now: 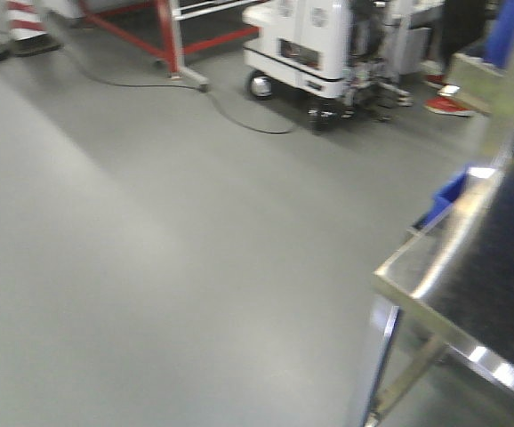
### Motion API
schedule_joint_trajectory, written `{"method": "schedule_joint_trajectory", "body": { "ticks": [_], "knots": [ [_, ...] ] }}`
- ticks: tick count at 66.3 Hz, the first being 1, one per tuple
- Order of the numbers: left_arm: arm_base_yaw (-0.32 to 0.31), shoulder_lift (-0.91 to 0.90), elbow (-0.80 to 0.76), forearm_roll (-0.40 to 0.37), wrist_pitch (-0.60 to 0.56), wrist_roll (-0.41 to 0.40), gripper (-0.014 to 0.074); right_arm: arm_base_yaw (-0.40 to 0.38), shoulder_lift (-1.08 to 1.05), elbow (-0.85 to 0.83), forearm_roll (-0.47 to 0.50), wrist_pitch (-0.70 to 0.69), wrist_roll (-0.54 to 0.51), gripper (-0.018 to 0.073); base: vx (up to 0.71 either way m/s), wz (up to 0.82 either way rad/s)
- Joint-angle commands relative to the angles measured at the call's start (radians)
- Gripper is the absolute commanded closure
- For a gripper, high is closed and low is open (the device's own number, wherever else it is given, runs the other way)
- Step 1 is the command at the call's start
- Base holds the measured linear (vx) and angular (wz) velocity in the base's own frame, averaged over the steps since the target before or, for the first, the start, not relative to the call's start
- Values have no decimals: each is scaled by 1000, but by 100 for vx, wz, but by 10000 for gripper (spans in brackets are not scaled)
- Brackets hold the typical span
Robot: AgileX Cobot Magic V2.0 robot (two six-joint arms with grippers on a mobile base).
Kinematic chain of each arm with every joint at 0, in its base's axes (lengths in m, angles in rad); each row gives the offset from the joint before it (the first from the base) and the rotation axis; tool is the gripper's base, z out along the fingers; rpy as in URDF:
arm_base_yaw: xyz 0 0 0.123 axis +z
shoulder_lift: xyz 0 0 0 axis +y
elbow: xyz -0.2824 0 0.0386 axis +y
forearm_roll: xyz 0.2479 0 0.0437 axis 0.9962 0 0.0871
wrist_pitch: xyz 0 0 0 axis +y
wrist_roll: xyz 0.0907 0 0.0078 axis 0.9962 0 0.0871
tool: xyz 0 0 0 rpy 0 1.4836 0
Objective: Move and align brake pads A on conveyor
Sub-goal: 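Turn the base away from the tray holding both brake pads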
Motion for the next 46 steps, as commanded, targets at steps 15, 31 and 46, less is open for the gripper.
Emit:
{"method": "schedule_joint_trajectory", "body": {
  "ticks": [15, 31, 46],
  "knots": [
    [-4, 4, -30, -7, -92, -4, 603, -3, 5, -29, -11, -99, -4, 564, -15, 84],
    [-4, 4, -30, -7, -92, -4, 603, -3, 5, -29, -11, -99, -4, 564, -11, 96],
    [-4, 4, -30, -7, -92, -4, 603, -3, 5, -29, -11, -99, -4, 564, -7, 86]
  ]
}}
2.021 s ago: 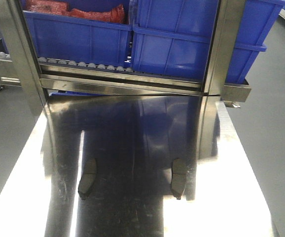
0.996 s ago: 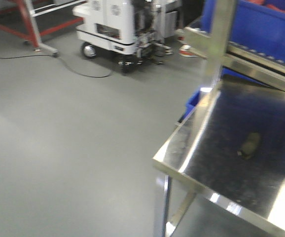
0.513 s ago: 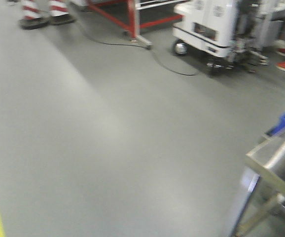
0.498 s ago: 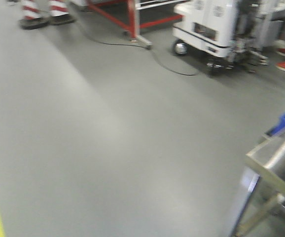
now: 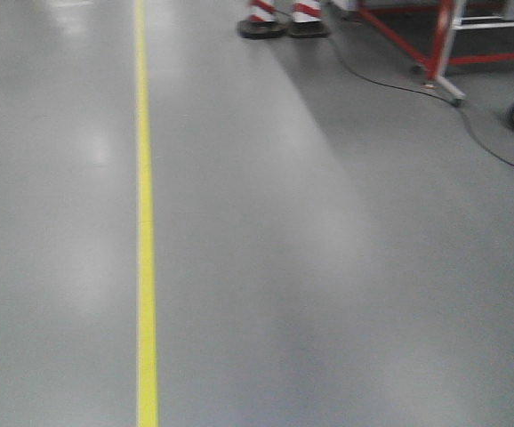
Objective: Move and align brake pads A on conveyor
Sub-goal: 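Turn the base away from the tray holding both brake pads, then drive forward along the yellow floor line past the striped cones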
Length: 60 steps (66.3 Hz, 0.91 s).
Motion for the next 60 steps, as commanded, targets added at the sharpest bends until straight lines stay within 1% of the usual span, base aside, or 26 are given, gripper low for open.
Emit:
{"method": "schedule_joint_trajectory", "body": {
  "ticks": [1, 14, 32, 47, 60],
  "knots": [
    [-4, 3, -30, -7, -92, -4, 603, -3, 5, -29, -11, -99, -4, 564, -4, 68],
    [-4, 3, -30, -7, -92, -4, 603, -3, 5, -29, -11, -99, -4, 564, 1, 55],
    [-4, 3, -30, -7, -92, -4, 603, -3, 5, -29, -11, -99, -4, 564, 13, 32],
    [-4, 3, -30, -7, -92, -4, 603, -3, 5, -29, -11, -99, -4, 564, 26, 23],
    [-4, 3, -30, -7, -92, -4, 603, -3, 5, -29, -11, -99, -4, 564, 39, 2]
  ]
}}
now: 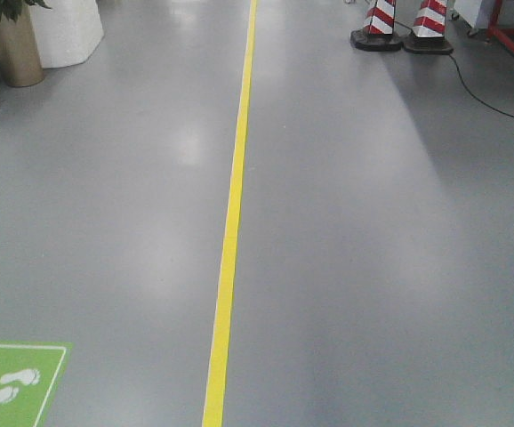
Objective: Move and align brake pads A on conveyor
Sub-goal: 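Drive forward along the yellow floor line past the striped cones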
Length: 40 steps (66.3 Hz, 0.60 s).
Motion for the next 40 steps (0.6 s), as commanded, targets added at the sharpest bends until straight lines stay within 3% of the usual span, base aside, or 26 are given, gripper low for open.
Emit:
{"method": "schedule_joint_trajectory", "body": {
  "ticks": [1, 40],
  "knots": [
    [-4, 3, -30, -7, -96, -4, 603, -3, 5, -29, -11, -99, -4, 564, 45, -3],
    [-4, 3, -30, -7, -95, -4, 603, -3, 5, -29, -10, -98, -4, 564, 51, 0]
  ]
}}
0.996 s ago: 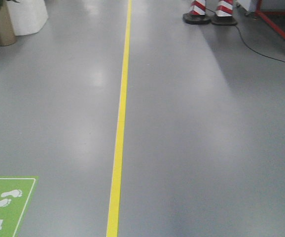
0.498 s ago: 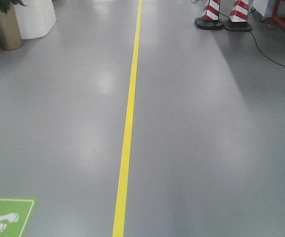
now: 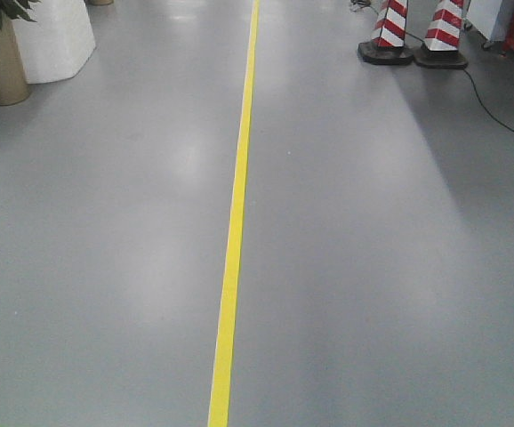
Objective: Move and align brake pads A on conveyor
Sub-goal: 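Drive forward along the yellow floor line past the striped cones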
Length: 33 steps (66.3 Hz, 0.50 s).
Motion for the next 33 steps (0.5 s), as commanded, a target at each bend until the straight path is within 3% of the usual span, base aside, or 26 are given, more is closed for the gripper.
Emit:
{"method": "schedule_joint_trajectory", "body": {
  "ticks": [1, 33],
  "knots": [
    [-4, 3, -30, -7, -95, -4, 603, -3, 5, -29, -10, -98, -4, 564, 56, 1],
    [-4, 3, -30, -7, -95, -4, 603, -3, 5, -29, -10, -98, -4, 564, 60, -6]
  ]
}}
